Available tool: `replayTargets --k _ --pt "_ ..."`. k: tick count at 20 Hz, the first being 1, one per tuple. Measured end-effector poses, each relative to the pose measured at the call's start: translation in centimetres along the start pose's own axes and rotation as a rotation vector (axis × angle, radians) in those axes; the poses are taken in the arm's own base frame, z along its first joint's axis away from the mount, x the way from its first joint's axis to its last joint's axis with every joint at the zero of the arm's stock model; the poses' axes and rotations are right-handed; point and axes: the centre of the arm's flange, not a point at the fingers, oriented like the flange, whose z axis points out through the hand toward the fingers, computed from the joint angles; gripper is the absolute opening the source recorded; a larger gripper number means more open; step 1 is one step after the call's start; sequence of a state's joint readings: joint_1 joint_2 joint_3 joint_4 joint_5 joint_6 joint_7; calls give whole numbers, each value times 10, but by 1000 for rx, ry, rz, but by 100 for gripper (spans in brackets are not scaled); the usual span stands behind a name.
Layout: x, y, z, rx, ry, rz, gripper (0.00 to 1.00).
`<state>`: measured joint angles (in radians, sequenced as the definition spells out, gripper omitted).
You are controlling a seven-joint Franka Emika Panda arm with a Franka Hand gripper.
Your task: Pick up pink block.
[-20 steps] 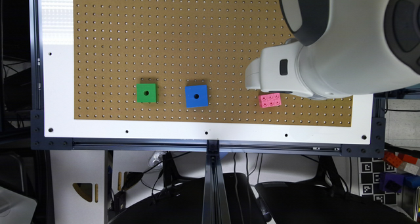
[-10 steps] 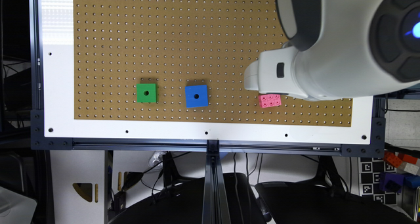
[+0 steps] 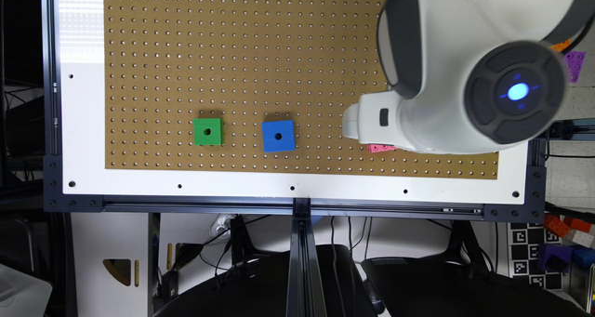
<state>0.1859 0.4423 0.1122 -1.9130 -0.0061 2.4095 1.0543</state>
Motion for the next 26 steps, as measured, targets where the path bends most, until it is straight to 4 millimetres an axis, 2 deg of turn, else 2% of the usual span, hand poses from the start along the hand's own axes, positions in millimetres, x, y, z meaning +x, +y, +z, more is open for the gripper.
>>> replayTargets --k 4,7,11,15,18,26 --pt "7 -11 4 10 1 1 100" --pt "7 -12 7 8 0 1 100" --pt "7 -11 32 -1 -10 2 100" --pt "8 -12 44 -5 -16 4 100" --pt "8 -10 60 -7 -19 5 100" --pt "7 -12 80 -2 -21 3 100"
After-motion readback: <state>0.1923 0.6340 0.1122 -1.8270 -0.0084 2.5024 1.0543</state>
